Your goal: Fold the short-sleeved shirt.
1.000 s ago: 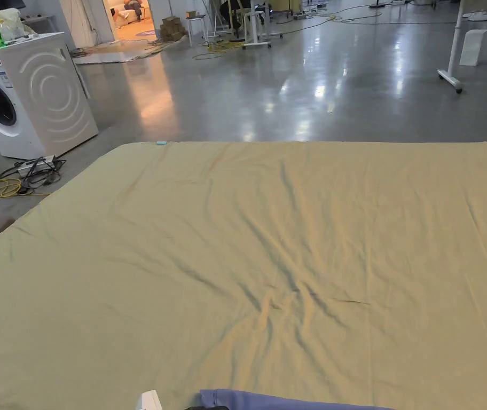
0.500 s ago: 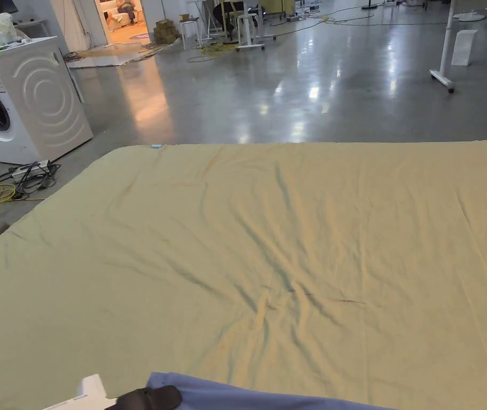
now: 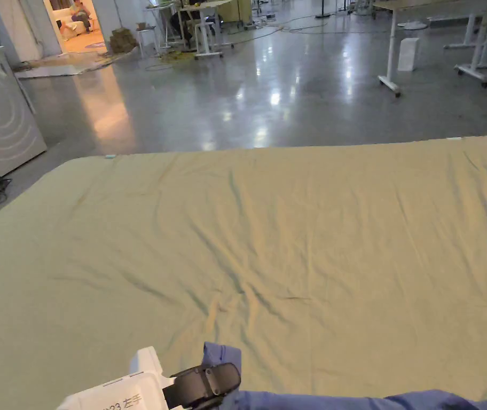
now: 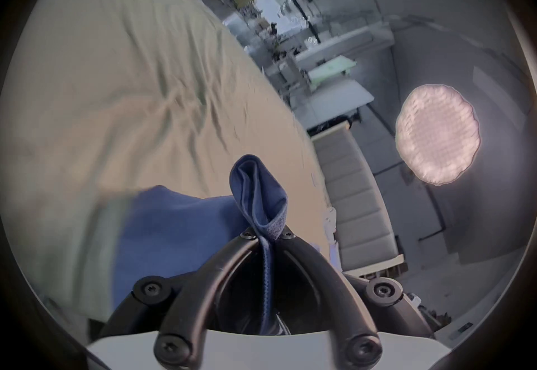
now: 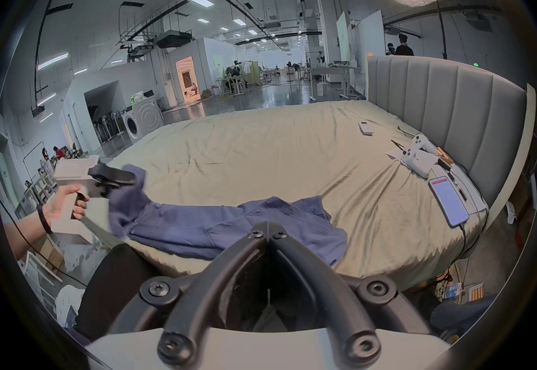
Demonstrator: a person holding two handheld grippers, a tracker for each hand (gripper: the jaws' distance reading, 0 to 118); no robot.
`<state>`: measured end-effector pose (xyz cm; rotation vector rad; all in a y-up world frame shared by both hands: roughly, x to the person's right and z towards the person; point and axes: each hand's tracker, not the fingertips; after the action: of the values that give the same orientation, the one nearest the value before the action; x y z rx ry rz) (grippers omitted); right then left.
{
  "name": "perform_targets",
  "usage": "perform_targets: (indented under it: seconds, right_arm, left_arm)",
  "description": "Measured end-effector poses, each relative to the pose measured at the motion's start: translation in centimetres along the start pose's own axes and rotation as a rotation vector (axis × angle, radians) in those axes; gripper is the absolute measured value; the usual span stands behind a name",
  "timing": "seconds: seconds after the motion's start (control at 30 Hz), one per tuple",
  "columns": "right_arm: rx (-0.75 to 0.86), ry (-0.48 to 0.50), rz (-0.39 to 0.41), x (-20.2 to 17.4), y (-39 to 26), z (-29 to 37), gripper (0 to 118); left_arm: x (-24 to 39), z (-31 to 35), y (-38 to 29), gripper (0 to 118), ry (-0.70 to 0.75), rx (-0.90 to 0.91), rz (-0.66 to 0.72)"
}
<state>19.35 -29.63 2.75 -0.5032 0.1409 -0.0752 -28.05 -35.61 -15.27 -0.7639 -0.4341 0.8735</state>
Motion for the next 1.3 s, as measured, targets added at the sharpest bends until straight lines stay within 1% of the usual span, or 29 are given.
perform_targets:
  seconds: [0.1,0.17,0.2,0.27,0.3,0.33,0.37,0.4,0.47,0.5,0.53,0.57,0.6,0.63,0.67,0.7,0.73,0.77,0.8,0.9,0.97,1.0,1.03,1.07,1.1,1.13,1.23,1.27,1.3]
  right_arm:
    - [0.003,-0.014,-0.036,1.1,-0.8,0.9,0]
    - [0.001,-0.035,-0.044,1.7,-1.3,1.5,0]
    - [-0.002,-0.053,-0.042,1.9,-1.5,1.7,0]
    - [-0.014,-0.078,-0.044,2.5,-1.9,2.0,0]
    - [-0.018,-0.084,-0.051,2.9,-2.1,2.1,0]
    - [-0.022,-0.089,-0.061,3.2,-2.3,2.1,0]
    - [-0.026,-0.089,-0.072,3.5,-2.5,2.1,0]
    - [-0.029,-0.09,-0.081,3.8,-2.6,2.0,0]
    - [-0.033,-0.093,-0.091,4.1,-2.6,1.8,0]
    - [-0.031,-0.091,-0.094,4.1,-2.7,1.7,0]
    - [-0.029,-0.088,-0.095,4.1,-2.7,1.7,0]
    - [-0.027,-0.085,-0.096,4.1,-2.7,1.7,0]
    - [-0.027,-0.08,-0.098,4.1,-2.8,1.6,0]
    - [-0.027,-0.074,-0.103,4.1,-2.8,1.5,0]
    - [-0.028,-0.069,-0.108,4.1,-2.9,1.4,0]
    - [-0.03,-0.065,-0.112,4.1,-2.9,1.3,0]
    - [-0.031,-0.063,-0.116,4.1,-3.0,1.3,0]
    - [-0.033,-0.062,-0.12,4.0,-3.0,1.2,0]
    - [-0.036,-0.059,-0.122,4.0,-3.1,1.2,0]
    - [-0.044,-0.06,-0.114,4.0,-3.3,1.4,0]
    - [-0.052,-0.066,-0.108,4.1,-3.4,1.6,0]
    - [-0.056,-0.073,-0.107,4.1,-3.4,1.6,0]
    - [-0.059,-0.081,-0.105,4.1,-3.5,1.7,0]
    - [-0.061,-0.086,-0.107,4.2,-3.5,1.8,0]
    - [-0.063,-0.089,-0.111,4.2,-3.5,1.9,0]
    - [-0.064,-0.09,-0.115,4.3,-3.5,2.0,0]
    - [-0.067,-0.089,-0.119,4.3,-3.6,2.0,0]
    - [-0.068,-0.089,-0.116,4.2,-3.5,2.0,0]
    - [-0.068,-0.087,-0.111,4.1,-3.4,1.9,0]
  left_arm:
    - [1.0,-5.4,-1.6,8,0.022,-0.09,-0.011]
    - [3.1,-8.3,-3.3,8,0.019,-0.126,-0.02]
    - [3.6,-9.4,-4.0,8,0.05,-0.118,-0.036]
    - [4.2,-11.4,-4.8,8,0.11,-0.168,-0.068]
    - [4.1,-12.2,-5.2,11,0.115,-0.18,-0.065]
    - [4.1,-12.8,-5.5,26,0.117,-0.18,-0.056]
    - [4.0,-13.3,-5.7,47,0.125,-0.196,-0.043]
    - [4.7,-13.3,-6.0,54,0.13,-0.212,-0.033]
    - [5.0,-12.7,-5.7,69,0.077,-0.184,-0.023]
    - [5.4,-11.9,-5.4,86,0.02,-0.15,-0.029]
    - [5.6,-10.8,-5.0,97,-0.022,-0.126,-0.035]
    - [5.7,-9.9,-4.6,96,-0.054,-0.099,-0.039]
    - [5.8,-9.1,-4.4,96,-0.046,-0.059,-0.045]
    - [5.9,-8.4,-4.3,93,-0.019,-0.016,-0.047]
    - [5.1,-7.6,-3.9,86,0.012,0.011,-0.043]
    - [4.6,-7.4,-4.1,70,0.049,0.031,-0.041]
    - [3.8,-7.6,-4.5,31,0.085,0.037,-0.035]
    - [3.1,-8.2,-5.0,4,0.112,0.028,-0.024]
    - [2.3,-8.7,-5.4,3,0.124,-0.012,0.006]
    - [0.2,-10.8,-7.3,3,-0.079,-0.171,0.143]
    - [0.6,-12.6,-9.2,3,-0.087,-0.202,0.129]
    - [0.8,-13.5,-9.9,3,-0.013,-0.186,0.03]
    - [0.8,-14.6,-10.4,1,0.031,-0.216,-0.006]
    - [1.8,-15.1,-10.9,1,0.041,-0.239,0.012]
    - [1.8,-15.3,-11.1,1,0.018,-0.228,0.049]
    - [2.1,-15.3,-11.0,1,0.028,-0.216,0.055]
    - [3.4,-15.1,-10.4,2,0.073,-0.236,-0.039]
    - [3.9,-14.6,-10.0,2,0.074,-0.234,-0.053]
    - [4.3,-13.8,-9.6,6,0.048,-0.223,-0.055]
